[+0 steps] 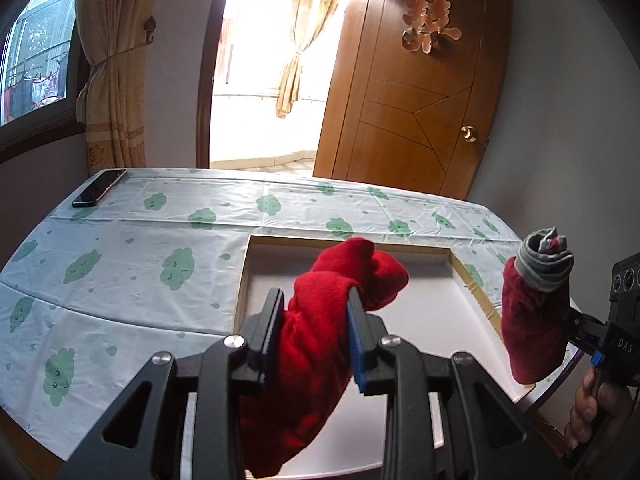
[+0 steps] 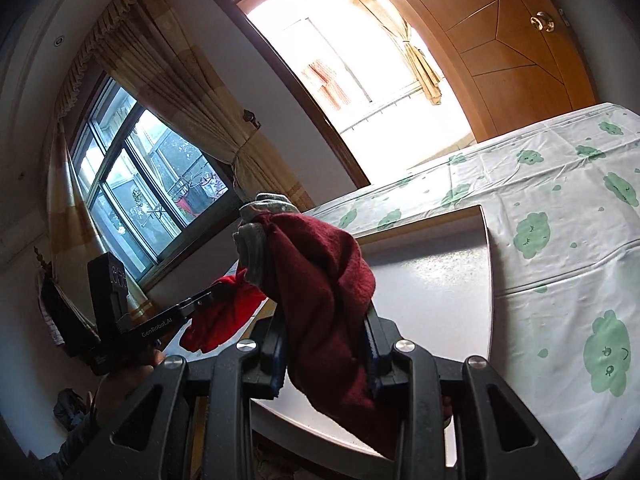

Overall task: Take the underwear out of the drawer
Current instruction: 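Carry the red garment with the left tool over the cardboard tray while the right tool carries the sock, then lower and release the red garment with the left tool while the right tool releases the sock into the tray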

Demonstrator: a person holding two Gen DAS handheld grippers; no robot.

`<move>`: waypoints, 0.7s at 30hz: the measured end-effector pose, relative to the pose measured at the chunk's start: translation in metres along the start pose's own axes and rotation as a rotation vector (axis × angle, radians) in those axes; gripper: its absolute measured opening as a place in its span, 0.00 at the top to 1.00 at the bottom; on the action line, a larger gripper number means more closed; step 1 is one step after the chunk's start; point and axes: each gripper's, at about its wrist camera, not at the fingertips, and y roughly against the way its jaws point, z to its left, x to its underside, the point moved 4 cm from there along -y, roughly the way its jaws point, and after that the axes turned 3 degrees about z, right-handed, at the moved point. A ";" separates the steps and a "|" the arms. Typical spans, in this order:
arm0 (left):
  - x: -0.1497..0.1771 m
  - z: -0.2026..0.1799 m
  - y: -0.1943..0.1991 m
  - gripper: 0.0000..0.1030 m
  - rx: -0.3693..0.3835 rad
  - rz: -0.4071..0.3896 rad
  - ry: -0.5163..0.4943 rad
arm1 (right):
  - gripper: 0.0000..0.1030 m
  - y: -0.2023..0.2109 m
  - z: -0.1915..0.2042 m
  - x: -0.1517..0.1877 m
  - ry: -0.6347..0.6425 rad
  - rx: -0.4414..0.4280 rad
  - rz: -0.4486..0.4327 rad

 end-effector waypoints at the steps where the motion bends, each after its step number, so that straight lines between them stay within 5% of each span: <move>1: -0.003 0.002 -0.007 0.73 -0.005 0.012 0.014 | 0.68 -0.005 -0.003 -0.004 -0.007 0.009 0.006; 21: -0.032 0.039 -0.090 0.73 -0.032 0.117 0.278 | 0.67 -0.068 -0.065 -0.049 -0.197 0.190 0.081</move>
